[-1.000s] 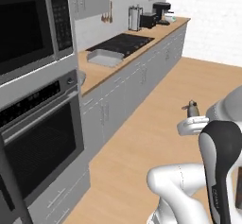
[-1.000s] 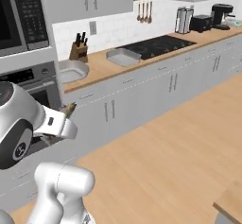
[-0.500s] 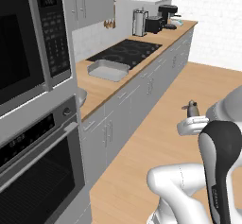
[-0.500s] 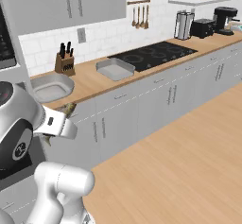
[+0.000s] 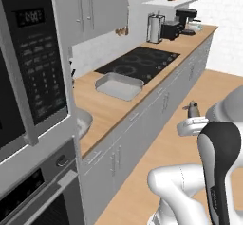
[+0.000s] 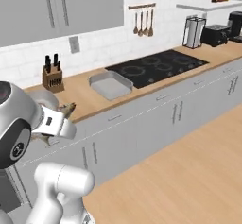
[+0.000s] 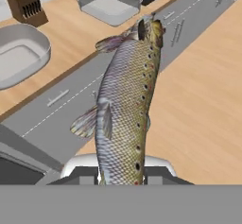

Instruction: Place one lime and one fish in each tupperware on the nearby counter, to pack two identical lunches.

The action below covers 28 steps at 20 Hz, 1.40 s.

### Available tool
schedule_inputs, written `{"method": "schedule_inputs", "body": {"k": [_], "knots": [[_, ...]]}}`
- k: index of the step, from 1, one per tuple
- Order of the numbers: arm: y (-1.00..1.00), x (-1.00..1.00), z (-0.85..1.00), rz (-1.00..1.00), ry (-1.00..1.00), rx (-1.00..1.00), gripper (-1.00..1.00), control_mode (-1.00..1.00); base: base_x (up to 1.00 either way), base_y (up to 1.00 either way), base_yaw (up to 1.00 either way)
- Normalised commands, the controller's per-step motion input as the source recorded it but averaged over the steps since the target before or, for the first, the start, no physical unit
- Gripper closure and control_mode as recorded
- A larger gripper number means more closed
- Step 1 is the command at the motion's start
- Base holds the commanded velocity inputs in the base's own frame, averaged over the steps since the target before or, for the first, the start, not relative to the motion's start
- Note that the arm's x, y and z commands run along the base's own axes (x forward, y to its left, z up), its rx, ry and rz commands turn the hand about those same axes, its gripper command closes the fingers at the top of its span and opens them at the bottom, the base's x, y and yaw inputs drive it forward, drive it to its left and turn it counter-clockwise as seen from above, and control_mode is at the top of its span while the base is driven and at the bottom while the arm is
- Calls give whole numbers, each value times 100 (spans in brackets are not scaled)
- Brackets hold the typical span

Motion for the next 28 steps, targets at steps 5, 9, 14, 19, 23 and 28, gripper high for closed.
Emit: {"method": "schedule_inputs", "body": {"k": [5,9,14,19,23,28], "knots": [[0,0,0,0,0,0,100,100,94,-61,68],[0,0,0,0,0,0,100,100,75,-54,81],[0,0,0,0,0,0,100,100,73,-20,88],[0,0,0,0,0,0,100,100,67,0,69],[0,0,0,0,0,0,100,100,63,-16,28],[0,0,0,0,0,0,100,100,16,0,3]]}}
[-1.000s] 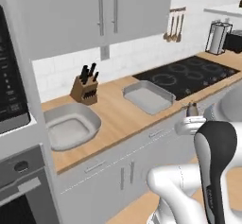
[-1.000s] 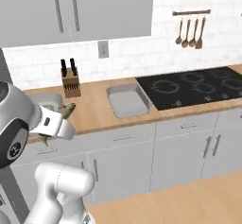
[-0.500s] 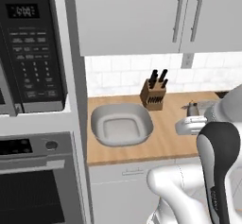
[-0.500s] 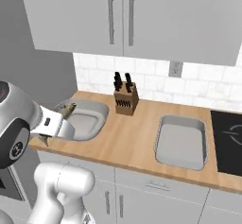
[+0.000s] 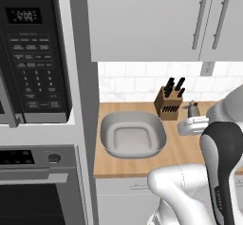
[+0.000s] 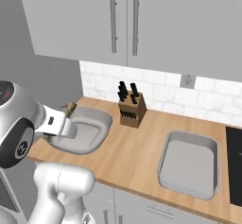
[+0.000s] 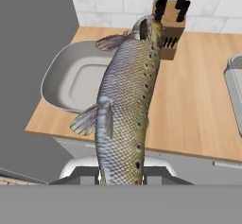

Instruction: Place one lime and one fish in each tupperware on the nearby counter, to pack two identical lunches.

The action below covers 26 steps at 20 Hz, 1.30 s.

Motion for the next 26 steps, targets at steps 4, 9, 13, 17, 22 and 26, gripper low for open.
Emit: {"method": "schedule_inputs", "body": {"k": [4,9,13,17,22,26], "knots": [[0,0,0,0,0,0,100,100,0,19,0],[0,0,0,0,0,0,100,100,0,6,0],[0,0,0,0,0,0,100,100,8,16,0],[55,45,-23,2,0,-1,100,-100,0,0,0],[29,86,-28,4,2,0,100,-100,0,0,0],[29,99,-44,2,8,0,100,-100,0,0,0]]}}
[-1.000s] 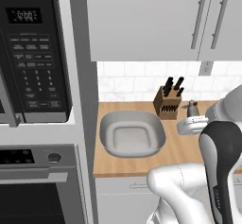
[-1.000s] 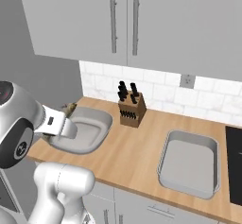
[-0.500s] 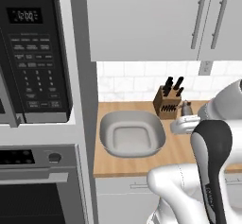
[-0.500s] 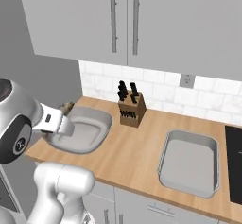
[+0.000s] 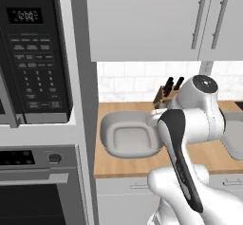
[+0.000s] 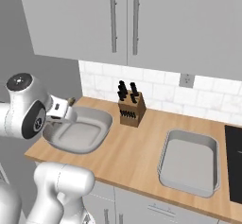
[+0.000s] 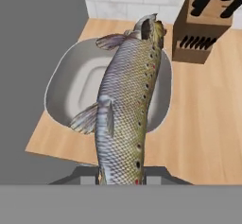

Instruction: Place one lime and one fish in each tupperware on the nearby counter, to pack two identical lunches.

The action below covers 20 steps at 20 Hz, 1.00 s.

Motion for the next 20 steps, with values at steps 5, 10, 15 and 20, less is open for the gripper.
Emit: {"method": "schedule_inputs", "body": {"k": [5,10,15,20], "knots": [[26,88,-69,2,5,0,100,-100,0,0,0],[15,100,-76,1,10,0,100,-100,0,0,0],[35,100,-50,1,4,0,100,-100,0,0,0],[31,44,-41,0,3,0,100,-100,0,0,0]]}}
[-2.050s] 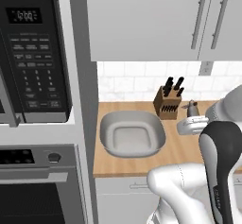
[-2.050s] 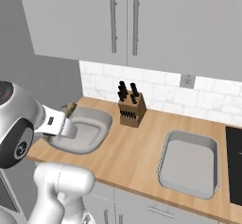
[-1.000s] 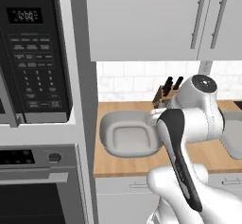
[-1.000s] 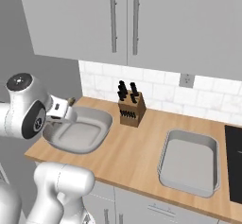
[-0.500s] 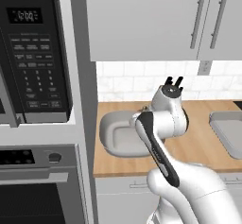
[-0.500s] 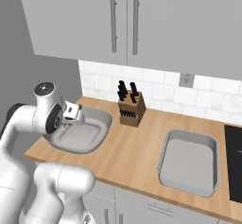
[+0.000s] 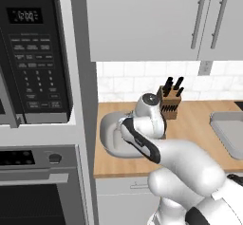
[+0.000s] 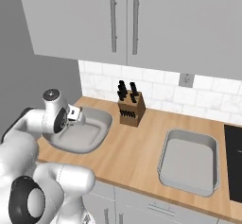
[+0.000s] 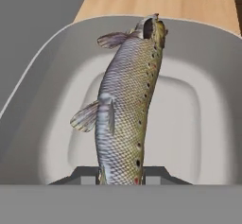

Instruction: Place one lime and one fish in each tupperware on the nearby counter, to pack two identical lunches.

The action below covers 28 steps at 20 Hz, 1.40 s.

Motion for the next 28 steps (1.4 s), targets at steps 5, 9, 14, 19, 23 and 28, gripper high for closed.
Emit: {"method": "schedule_inputs", "body": {"k": [5,9,14,19,23,28], "knots": [[13,35,-46,0,3,0,100,-100,0,0,0],[24,48,-40,0,0,0,100,-100,0,0,0],[8,19,-22,0,0,0,-100,-100,0,0,0],[0,8,-1,0,2,0,-100,-100,0,0,0],[0,1,0,0,4,0,-100,-100,0,0,0],[0,-17,27,0,0,0,-100,-100,0,0,0]]}}
